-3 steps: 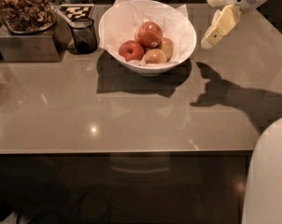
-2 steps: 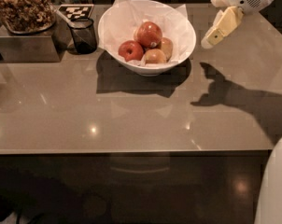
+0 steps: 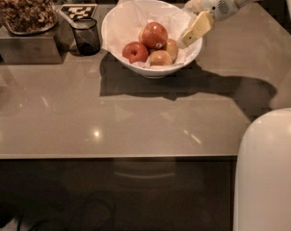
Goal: Pick apple from white bowl
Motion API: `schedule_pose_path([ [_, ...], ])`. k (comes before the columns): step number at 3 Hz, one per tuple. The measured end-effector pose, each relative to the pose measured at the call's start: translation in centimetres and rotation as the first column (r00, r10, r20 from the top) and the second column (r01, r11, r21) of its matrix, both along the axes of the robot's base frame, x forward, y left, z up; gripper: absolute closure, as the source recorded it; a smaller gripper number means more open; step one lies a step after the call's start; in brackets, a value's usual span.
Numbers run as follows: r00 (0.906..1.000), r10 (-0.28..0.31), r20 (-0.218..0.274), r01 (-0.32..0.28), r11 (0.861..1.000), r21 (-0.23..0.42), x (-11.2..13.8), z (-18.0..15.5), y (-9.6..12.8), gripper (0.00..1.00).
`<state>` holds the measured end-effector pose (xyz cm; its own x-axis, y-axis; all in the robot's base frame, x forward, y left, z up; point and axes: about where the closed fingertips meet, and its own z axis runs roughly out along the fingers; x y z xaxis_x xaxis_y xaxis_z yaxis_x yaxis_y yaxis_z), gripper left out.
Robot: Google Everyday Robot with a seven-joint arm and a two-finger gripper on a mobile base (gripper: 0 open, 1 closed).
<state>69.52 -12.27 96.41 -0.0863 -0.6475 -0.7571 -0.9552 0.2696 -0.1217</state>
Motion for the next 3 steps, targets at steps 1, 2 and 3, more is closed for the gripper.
schedule_pose_path([
  [1, 1.0, 0.001, 0.004, -0.001, 1.0, 0.004, 0.28, 0.01, 0.14, 0.19],
  [2, 1.0, 0.001, 0.004, -0.001, 1.0, 0.005, 0.29, -0.01, 0.17, 0.41],
  [3, 0.9999, 0.013, -0.01, -0.013, 1.0, 0.011, 0.69, -0.79, 0.86, 0.37],
])
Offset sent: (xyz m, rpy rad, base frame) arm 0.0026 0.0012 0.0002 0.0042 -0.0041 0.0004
